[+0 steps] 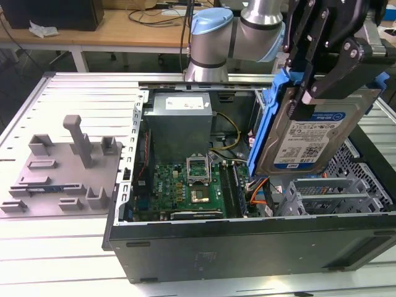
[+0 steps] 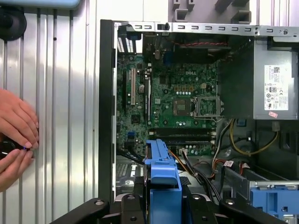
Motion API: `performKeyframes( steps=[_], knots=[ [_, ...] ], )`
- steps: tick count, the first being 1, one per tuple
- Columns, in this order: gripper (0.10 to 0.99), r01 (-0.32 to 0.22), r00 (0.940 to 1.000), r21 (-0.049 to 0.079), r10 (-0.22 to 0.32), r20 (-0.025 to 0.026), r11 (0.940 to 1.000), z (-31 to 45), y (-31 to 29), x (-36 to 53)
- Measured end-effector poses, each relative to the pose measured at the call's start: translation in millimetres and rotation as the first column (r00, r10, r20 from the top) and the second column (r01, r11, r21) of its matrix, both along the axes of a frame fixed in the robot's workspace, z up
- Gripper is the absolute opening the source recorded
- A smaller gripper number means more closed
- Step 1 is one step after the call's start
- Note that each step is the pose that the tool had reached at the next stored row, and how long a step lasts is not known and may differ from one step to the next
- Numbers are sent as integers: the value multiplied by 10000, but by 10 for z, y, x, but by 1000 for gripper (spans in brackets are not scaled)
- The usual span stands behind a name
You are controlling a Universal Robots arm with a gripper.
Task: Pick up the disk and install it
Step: 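Insert the disk into the insertion slot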
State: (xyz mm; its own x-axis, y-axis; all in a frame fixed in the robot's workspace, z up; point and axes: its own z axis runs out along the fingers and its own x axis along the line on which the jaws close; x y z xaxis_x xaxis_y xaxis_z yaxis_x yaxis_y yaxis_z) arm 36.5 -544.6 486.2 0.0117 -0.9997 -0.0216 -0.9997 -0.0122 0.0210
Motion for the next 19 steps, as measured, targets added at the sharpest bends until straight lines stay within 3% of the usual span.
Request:
performKeyframes(
  steps=[3, 10, 19],
  knots=[
    [365, 6, 10000, 70, -6, 0, 10000, -10, 0, 151],
    [365, 32, 10000, 80, -32, 0, 10000, -29, 0, 383],
    [365, 240, 9997, 79, -240, 0, 9997, -66, 0, 564]
  ],
)
